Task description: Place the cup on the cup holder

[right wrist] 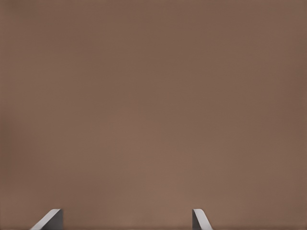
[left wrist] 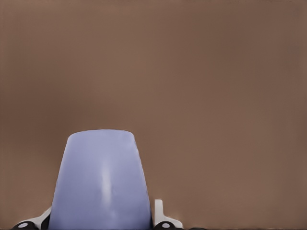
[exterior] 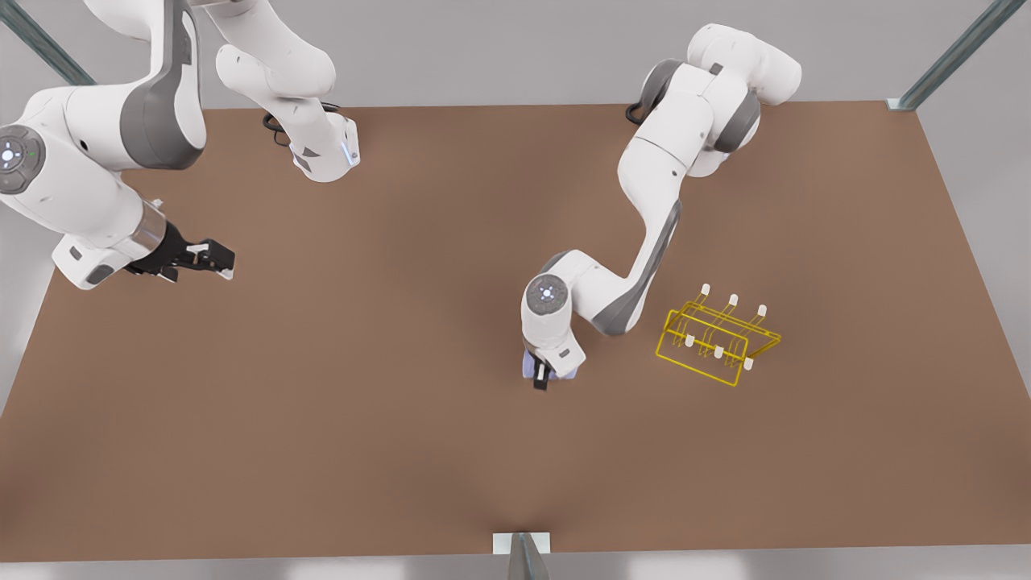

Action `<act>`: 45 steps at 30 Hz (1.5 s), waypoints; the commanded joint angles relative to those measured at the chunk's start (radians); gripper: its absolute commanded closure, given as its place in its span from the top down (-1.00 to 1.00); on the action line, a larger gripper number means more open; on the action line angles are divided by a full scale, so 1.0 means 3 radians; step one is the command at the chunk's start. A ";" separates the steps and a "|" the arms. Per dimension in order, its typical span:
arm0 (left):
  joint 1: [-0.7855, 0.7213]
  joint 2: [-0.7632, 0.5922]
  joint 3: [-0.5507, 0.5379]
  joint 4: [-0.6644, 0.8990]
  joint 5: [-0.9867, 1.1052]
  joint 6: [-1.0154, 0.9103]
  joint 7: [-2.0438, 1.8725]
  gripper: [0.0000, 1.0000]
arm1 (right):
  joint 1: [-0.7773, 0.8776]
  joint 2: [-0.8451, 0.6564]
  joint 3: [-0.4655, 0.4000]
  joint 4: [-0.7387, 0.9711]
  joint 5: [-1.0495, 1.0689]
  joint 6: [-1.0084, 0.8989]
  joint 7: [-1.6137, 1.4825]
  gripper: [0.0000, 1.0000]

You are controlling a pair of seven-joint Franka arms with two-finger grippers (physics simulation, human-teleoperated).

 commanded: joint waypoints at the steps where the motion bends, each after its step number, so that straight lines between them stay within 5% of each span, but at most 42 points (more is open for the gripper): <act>1: -0.0005 -0.0094 0.0002 0.0003 0.0021 -0.0471 0.0305 0.52 | 0.0016 -0.0001 0.0005 0.0002 -0.0006 0.0012 0.0002 1.00; 11: -0.0531 -0.0120 0.0145 0.0100 0.2148 -0.2732 0.0168 0.54 | 0.0011 0.0004 0.0000 0.0002 -0.0016 0.0043 -0.0018 1.00; 13: -0.0726 -0.0090 0.0447 0.0100 0.2327 -0.2701 -0.0277 0.54 | 0.0016 0.0004 0.0000 0.0002 -0.0016 0.0048 -0.0018 1.00; 21: -0.0746 0.0181 0.0528 0.0043 0.3145 -0.2752 -0.0385 0.55 | 0.0027 0.0004 0.0000 0.0007 -0.0026 0.0094 -0.0029 1.00; 26: -0.0818 0.0442 0.0549 0.0008 0.3861 -0.3453 -0.0272 0.56 | 0.0027 0.0004 0.0005 0.0002 -0.0021 0.0104 -0.0029 1.00; 45: -0.0583 0.0621 0.0661 -0.0151 0.3999 -0.3248 -0.0620 0.58 | 0.0057 0.0004 0.0005 0.0002 -0.0026 0.0110 -0.0034 1.00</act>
